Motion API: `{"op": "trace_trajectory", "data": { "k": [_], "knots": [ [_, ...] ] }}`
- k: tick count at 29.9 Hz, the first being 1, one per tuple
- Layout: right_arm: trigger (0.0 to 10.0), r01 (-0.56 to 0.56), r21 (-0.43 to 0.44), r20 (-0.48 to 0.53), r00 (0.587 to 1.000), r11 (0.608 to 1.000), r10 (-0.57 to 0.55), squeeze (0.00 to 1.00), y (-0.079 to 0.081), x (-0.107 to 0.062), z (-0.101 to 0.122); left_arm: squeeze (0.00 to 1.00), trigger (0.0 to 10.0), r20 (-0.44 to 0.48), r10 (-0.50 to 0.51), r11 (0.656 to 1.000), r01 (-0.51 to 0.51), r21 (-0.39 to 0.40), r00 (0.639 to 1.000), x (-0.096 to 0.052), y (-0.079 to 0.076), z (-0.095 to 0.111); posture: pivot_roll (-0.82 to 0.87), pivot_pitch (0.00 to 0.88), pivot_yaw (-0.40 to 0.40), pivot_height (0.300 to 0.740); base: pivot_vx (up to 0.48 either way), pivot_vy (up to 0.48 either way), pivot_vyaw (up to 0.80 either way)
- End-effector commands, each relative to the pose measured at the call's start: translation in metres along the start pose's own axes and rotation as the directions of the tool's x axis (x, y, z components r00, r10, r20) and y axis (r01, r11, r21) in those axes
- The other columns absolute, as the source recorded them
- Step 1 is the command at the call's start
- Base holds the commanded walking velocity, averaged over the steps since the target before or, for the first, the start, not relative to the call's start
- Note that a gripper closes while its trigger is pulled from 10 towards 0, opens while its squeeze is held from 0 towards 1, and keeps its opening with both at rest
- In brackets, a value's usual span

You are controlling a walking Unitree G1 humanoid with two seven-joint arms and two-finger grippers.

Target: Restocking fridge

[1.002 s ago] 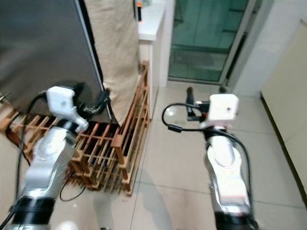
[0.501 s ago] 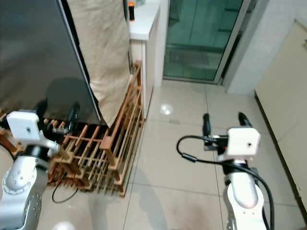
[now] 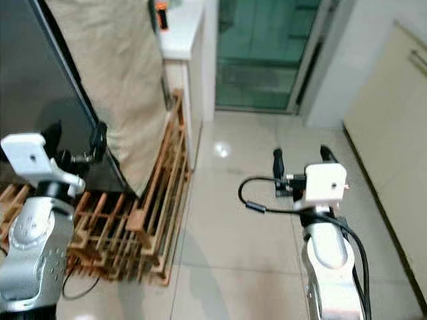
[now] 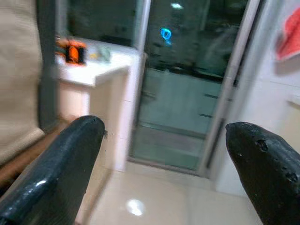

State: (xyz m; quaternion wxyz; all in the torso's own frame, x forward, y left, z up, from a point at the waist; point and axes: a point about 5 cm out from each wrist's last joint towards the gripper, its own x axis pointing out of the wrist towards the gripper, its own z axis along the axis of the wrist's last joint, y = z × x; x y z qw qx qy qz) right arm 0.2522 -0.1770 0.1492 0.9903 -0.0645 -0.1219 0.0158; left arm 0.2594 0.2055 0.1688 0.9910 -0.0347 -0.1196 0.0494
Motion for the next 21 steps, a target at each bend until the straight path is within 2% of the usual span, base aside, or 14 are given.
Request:
{"op": "trace_trajectory", "data": {
  "k": [1,10,15,17,18,19,20,21],
  "knots": [
    [10.0,0.032,-0.031,-0.028,0.999,0.999,-0.032,0.0,-0.011,-0.007,-0.006,0.0,10.0,0.02,-0.031,0.999,0.031,-0.016,0.999,0.005,-0.01,0.005,-0.12,0.0,0.03,0.74,0.0,0.0,0.0],
    [10.0,0.024,-0.011,-0.03,0.999,1.0,-0.024,0.0,-0.007,-0.002,-0.008,0.0,10.0,-0.009,-0.077,0.997,0.076,-0.025,0.997,0.014,-0.019,0.002,-0.12,0.0,0.037,0.74,0.0,0.0,0.0],
    [10.0,0.04,0.006,-0.038,0.999,0.999,-0.039,0.0,-0.009,0.001,-0.01,0.0,10.0,-0.051,-0.192,0.98,0.189,-0.056,0.98,0.029,-0.039,0.0,-0.12,0.0,0.046,0.74,0.0,0.0,0.0],
    [10.0,0.048,0.01,-0.041,0.998,0.999,-0.048,0.0,-0.01,0.002,-0.011,0.0,10.0,-0.044,-0.217,0.975,0.214,-0.061,0.975,0.035,-0.045,0.002,-0.12,0.0,0.048,0.74,0.0,0.0,0.0],
    [10.0,0.054,0.011,-0.043,0.998,0.998,-0.053,0.0,-0.01,0.004,-0.012,0.0,10.0,-0.041,-0.252,0.965,0.248,-0.081,0.967,0.046,-0.057,0.006,-0.12,0.0,0.051,0.74,0.0,0.0,0.0],
    [10.0,0.054,0.011,-0.043,0.998,0.998,-0.053,0.0,-0.01,0.004,-0.012,0.0,10.0,-0.041,-0.252,0.965,0.248,-0.081,0.967,0.046,-0.057,0.006,-0.12,0.0,0.051,0.74,0.0,0.0,0.0],
    [10.0,0.06,0.012,-0.044,0.997,0.998,-0.06,0.0,-0.011,0.006,-0.013,0.0,10.0,-0.034,-0.28,0.956,0.276,-0.099,0.959,0.054,-0.067,0.011,-0.12,0.0,0.052,0.74,0.0,0.0,0.0],
    [10.0,0.06,0.012,-0.044,0.997,0.998,-0.06,0.0,-0.011,0.006,-0.013,0.0,10.0,-0.034,-0.28,0.956,0.276,-0.099,0.959,0.054,-0.067,0.011,-0.12,0.0,0.052,0.74,0.0,0.0,0.0]
  ]
}}
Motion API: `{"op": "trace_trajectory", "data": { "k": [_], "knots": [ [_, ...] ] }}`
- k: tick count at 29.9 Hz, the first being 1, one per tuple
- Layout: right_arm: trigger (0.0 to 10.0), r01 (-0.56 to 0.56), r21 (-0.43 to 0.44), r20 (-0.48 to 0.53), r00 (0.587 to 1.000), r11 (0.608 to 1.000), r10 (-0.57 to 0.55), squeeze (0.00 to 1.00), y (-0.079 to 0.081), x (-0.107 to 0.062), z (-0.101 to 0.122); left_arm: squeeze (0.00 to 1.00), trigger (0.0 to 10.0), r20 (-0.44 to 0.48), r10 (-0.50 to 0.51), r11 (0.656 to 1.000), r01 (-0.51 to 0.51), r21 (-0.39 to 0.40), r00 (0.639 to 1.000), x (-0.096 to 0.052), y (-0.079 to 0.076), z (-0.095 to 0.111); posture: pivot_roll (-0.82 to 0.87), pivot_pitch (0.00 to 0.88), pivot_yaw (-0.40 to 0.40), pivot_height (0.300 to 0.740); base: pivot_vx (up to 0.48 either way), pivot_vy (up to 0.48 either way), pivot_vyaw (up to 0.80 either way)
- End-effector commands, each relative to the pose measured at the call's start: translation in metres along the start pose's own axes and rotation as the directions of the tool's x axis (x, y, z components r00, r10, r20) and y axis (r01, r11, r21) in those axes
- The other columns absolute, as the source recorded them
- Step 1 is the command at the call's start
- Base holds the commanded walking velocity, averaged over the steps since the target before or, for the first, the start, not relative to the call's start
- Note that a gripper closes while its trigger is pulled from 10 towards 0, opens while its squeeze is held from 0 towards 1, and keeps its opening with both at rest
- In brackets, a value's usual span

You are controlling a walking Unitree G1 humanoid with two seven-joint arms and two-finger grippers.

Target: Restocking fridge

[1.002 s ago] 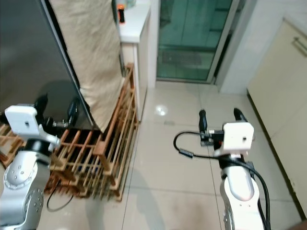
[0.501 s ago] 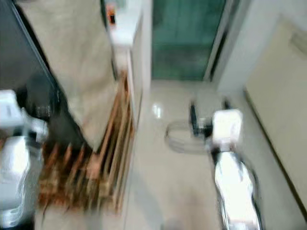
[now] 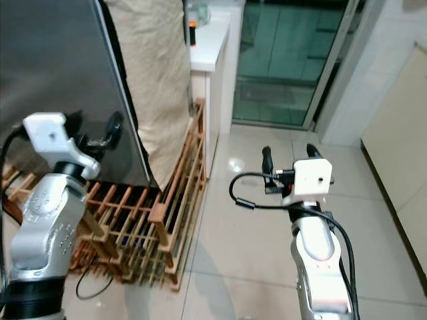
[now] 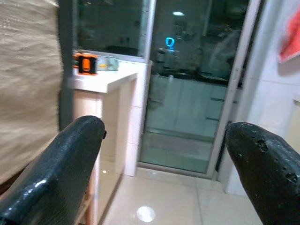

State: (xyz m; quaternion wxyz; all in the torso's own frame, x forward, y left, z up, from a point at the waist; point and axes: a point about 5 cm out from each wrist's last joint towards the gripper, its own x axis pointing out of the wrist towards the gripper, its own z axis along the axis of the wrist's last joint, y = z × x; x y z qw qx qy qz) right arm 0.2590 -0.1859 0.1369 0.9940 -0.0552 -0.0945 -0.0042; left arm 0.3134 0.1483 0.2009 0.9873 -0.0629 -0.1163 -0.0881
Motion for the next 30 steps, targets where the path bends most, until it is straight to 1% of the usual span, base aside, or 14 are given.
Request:
{"op": "trace_trajectory", "data": {
  "k": [1,2,3,5,6,8,11,14,17,18,22,26,30],
  "knots": [
    [10.0,0.039,0.007,0.012,0.999,0.999,-0.039,0.0,-0.006,0.005,0.002,0.0,10.0,-0.009,-0.024,1.0,0.024,-0.005,1.0,0.012,-0.009,0.002,-0.13,0.0,0.056,0.74,0.0,0.0,0.0],
    [10.0,0.039,0.007,0.012,0.999,0.999,-0.039,0.0,-0.006,0.005,0.002,0.0,10.0,-0.009,-0.024,1.0,0.024,-0.005,1.0,0.012,-0.009,0.002,-0.13,0.0,0.056,0.74,0.0,0.0,0.0],
    [10.0,0.049,0.009,0.012,0.999,0.999,-0.05,0.0,-0.009,0.007,0.002,0.0,10.0,-0.002,-0.016,1.0,0.016,-0.013,1.0,0.019,-0.01,0.006,-0.13,0.0,0.057,0.74,0.0,0.0,0.0],
    [10.0,0.06,0.012,0.012,0.998,0.998,-0.06,0.0,-0.011,0.008,0.002,0.0,10.0,0.011,0.03,1.0,-0.03,0.007,0.999,0.025,-0.006,0.01,-0.13,0.0,0.061,0.74,0.0,0.0,0.0],
    [10.0,0.062,0.01,0.012,0.998,0.998,-0.062,0.0,-0.012,0.008,0.001,0.0,10.0,0.015,0.093,0.995,-0.093,0.019,0.996,0.029,0.002,0.013,-0.14,0.0,0.063,0.74,0.0,0.0,0.0],
    [10.0,0.061,0.01,0.01,0.998,0.998,-0.061,0.0,-0.012,0.007,0.001,0.0,10.0,0.017,0.134,0.991,-0.134,0.012,0.991,0.031,0.007,0.014,-0.14,0.0,0.063,0.74,0.0,0.0,0.0],
    [10.0,0.062,0.009,0.007,0.998,0.998,-0.062,0.0,-0.011,0.006,0.0,0.0,10.0,0.015,0.173,0.985,-0.173,0.024,0.985,0.03,0.013,0.013,-0.14,0.0,0.069,0.74,0.0,0.0,0.0],
    [10.0,0.063,0.01,0.002,0.998,0.998,-0.063,0.0,-0.011,0.005,-0.002,0.0,10.0,0.016,0.187,0.982,-0.187,0.015,0.982,0.029,0.015,0.013,-0.14,0.0,0.071,0.74,0.0,0.0,0.0],
    [10.0,0.062,0.011,0.0,0.998,0.998,-0.062,0.0,-0.01,0.004,-0.002,0.0,10.0,0.036,0.171,0.985,-0.171,-0.002,0.985,0.026,0.017,0.016,-0.14,0.0,0.076,0.74,0.0,0.0,0.0],
    [10.0,0.062,0.011,0.0,0.998,0.998,-0.062,0.0,-0.01,0.004,-0.002,0.0,10.0,0.039,0.161,0.987,-0.161,-0.009,0.986,0.023,0.018,0.017,-0.14,0.0,0.076,0.74,0.0,0.0,0.0],
    [10.0,0.062,0.012,-0.004,0.998,0.998,-0.062,0.0,-0.01,0.004,-0.004,0.0,10.0,0.015,0.119,0.993,-0.119,0.005,0.993,0.003,0.021,0.008,-0.14,0.0,0.076,0.74,0.0,0.0,0.0],
    [10.0,0.053,0.012,-0.004,0.999,0.999,-0.053,0.0,-0.008,0.005,-0.004,0.0,10.0,0.009,0.129,0.992,-0.129,0.011,0.992,0.0,0.023,0.007,-0.12,0.0,0.064,0.74,0.0,0.0,0.0],
    [10.0,0.047,0.013,-0.006,0.999,0.999,-0.047,0.0,-0.007,0.007,-0.004,0.0,10.0,0.014,0.137,0.991,-0.137,-0.001,0.991,0.002,0.021,0.008,-0.12,0.0,0.06,0.74,0.0,0.0,0.0]
  ]
}}
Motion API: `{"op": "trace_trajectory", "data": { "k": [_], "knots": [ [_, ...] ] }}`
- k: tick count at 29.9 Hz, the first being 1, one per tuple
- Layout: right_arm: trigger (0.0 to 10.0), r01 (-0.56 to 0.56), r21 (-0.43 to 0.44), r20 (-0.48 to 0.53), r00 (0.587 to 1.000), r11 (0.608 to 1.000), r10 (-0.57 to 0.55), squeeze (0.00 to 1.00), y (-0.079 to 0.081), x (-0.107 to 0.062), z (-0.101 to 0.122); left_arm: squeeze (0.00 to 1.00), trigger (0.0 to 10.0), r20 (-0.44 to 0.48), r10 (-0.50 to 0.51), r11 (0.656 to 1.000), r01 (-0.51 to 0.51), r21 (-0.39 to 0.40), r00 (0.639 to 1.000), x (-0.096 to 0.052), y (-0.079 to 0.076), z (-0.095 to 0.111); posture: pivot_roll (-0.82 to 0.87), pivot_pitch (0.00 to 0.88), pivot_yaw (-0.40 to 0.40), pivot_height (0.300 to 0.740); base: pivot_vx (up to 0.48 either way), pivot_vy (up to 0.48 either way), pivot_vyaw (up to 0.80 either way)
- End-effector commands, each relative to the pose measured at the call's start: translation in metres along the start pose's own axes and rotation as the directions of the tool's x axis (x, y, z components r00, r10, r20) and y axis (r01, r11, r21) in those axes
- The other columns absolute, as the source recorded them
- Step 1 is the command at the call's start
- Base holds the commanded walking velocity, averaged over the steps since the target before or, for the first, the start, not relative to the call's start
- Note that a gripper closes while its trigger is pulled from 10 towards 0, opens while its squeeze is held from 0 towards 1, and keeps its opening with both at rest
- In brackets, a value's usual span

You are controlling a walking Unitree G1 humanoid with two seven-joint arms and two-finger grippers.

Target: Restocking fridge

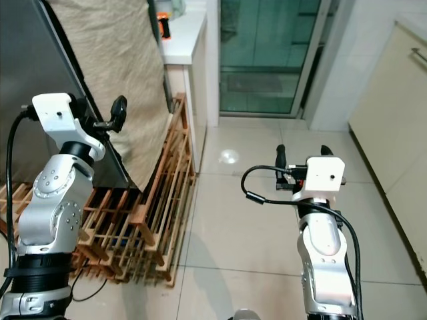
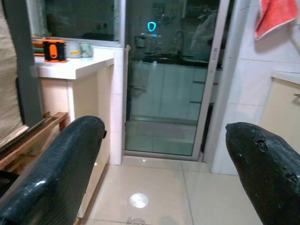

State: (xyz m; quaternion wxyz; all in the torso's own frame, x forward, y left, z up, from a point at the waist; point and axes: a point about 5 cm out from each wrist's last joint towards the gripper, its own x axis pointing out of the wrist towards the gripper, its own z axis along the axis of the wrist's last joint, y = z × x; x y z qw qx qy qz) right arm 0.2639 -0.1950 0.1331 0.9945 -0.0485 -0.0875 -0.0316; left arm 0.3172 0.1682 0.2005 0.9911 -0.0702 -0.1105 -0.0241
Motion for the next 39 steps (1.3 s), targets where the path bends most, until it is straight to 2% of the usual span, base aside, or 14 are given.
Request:
{"op": "trace_trajectory", "data": {
  "k": [1,12,18,23,37,39],
  "knots": [
    [10.0,-0.01,0.006,0.011,1.0,1.0,0.01,0.0,0.002,0.003,0.001,0.0,10.0,0.018,0.008,1.0,-0.008,-0.003,1.0,0.002,0.0,0.007,-0.11,0.0,0.061,0.74,0.0,0.0,0.0],
    [10.0,-0.013,0.007,0.012,1.0,1.0,0.013,0.0,0.003,0.001,0.0,0.0,10.0,0.023,0.001,0.999,0.0,-0.039,1.0,0.01,-0.005,0.009,-0.13,0.0,0.066,0.74,0.0,0.0,0.0],
    [10.0,-0.005,0.0,0.015,1.0,1.0,0.005,0.0,0.001,0.001,0.001,0.0,10.0,0.032,-0.063,0.993,0.066,-0.099,0.997,0.012,-0.015,0.012,-0.14,0.0,0.069,0.74,0.0,0.0,0.0],
    [10.0,-0.002,-0.003,0.015,1.0,1.0,0.002,0.0,0.0,0.0,0.001,0.0,10.0,0.024,-0.067,0.992,0.069,-0.101,0.997,0.012,-0.017,0.011,-0.14,0.0,0.069,0.74,0.0,0.0,0.0],
    [10.0,0.008,-0.012,0.015,1.0,1.0,-0.008,0.0,-0.003,0.0,0.002,0.0,10.0,-0.037,-0.08,0.991,0.075,-0.112,0.996,0.023,-0.022,-0.001,-0.15,0.0,0.072,0.74,0.0,0.0,0.0],
    [10.0,0.008,-0.013,0.017,1.0,1.0,-0.007,0.0,-0.003,0.0,0.002,0.0,10.0,-0.048,-0.06,0.991,0.054,-0.12,0.997,0.026,-0.018,-0.002,-0.16,0.0,0.074,0.74,0.0,0.0,0.0]
  ]
}}
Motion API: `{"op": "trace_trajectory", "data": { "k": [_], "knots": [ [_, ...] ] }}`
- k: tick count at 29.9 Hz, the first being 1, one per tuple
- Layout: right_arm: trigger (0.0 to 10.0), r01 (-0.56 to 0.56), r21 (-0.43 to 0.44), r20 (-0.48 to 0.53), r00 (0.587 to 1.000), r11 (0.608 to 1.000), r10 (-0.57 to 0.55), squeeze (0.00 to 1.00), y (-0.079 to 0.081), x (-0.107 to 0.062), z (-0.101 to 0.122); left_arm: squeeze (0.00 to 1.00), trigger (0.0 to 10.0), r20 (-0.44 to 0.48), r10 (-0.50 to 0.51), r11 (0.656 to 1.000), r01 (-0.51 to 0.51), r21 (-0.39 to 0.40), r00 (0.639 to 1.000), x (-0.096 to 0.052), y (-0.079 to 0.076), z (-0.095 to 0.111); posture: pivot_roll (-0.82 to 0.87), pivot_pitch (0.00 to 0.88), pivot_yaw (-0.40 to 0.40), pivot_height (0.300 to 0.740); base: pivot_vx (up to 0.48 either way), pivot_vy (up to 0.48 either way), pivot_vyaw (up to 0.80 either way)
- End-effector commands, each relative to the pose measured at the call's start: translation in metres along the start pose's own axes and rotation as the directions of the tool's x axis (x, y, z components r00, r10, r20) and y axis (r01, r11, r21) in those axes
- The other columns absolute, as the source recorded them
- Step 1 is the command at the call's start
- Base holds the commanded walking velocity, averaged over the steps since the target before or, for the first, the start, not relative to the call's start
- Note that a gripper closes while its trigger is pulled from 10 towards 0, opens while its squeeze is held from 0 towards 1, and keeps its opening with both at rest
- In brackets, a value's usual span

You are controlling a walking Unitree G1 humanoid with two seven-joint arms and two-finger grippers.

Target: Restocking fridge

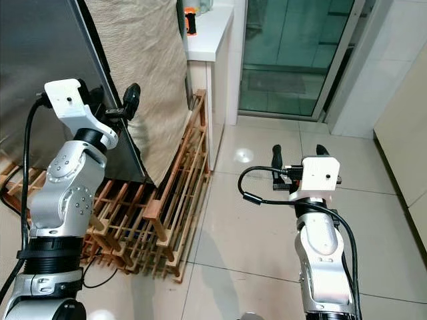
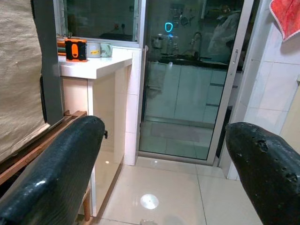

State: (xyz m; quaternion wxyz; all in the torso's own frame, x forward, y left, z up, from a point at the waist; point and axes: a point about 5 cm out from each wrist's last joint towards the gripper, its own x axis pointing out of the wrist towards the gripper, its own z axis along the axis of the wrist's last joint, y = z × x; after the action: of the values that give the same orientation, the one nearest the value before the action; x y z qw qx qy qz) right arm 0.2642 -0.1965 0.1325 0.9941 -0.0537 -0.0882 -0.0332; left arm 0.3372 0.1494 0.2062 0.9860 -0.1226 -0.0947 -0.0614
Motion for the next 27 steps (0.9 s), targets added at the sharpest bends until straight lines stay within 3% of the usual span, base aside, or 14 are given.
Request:
{"op": "trace_trajectory", "data": {
  "k": [1,11,14,17,24,27],
  "knots": [
    [10.0,0.005,-0.004,0.016,1.0,1.0,-0.005,0.0,-0.002,-0.001,0.003,0.0,10.0,-0.02,0.015,1.0,-0.015,-0.01,1.0,0.005,0.003,0.0,-0.16,0.0,0.074,0.74,0.0,0.0,0.0],
    [10.0,0.005,-0.009,0.021,1.0,1.0,-0.005,0.0,-0.003,0.001,0.005,0.0,10.0,-0.033,-0.017,0.999,0.016,-0.031,0.999,0.007,-0.002,-0.003,-0.16,0.0,0.069,0.74,0.0,0.0,0.0],
    [10.0,0.002,-0.004,0.024,1.0,1.0,-0.002,0.0,0.0,0.001,0.006,0.0,10.0,-0.012,-0.072,0.996,0.071,-0.062,0.997,0.01,-0.007,0.002,-0.16,0.0,0.069,0.74,0.0,0.0,0.0],
    [10.0,0.0,-0.003,0.025,1.0,1.0,0.0,0.0,0.001,0.001,0.006,0.0,10.0,-0.004,-0.126,0.991,0.126,-0.044,0.992,0.01,-0.012,0.005,-0.16,0.0,0.069,0.74,0.0,0.0,0.0],
    [10.0,0.001,-0.003,0.025,1.0,1.0,-0.001,0.0,0.0,0.0,0.007,0.0,10.0,-0.044,-0.18,0.983,0.18,-0.024,0.983,0.004,-0.018,-0.006,-0.16,0.0,0.066,0.74,0.0,0.0,0.0],
    [10.0,-0.003,-0.003,0.024,1.0,1.0,0.003,0.0,0.0,0.0,0.007,0.0,10.0,-0.029,-0.234,0.972,0.233,-0.025,0.972,0.001,-0.029,-0.005,-0.16,0.0,0.066,0.74,0.0,0.0,0.0]
  ]
}}
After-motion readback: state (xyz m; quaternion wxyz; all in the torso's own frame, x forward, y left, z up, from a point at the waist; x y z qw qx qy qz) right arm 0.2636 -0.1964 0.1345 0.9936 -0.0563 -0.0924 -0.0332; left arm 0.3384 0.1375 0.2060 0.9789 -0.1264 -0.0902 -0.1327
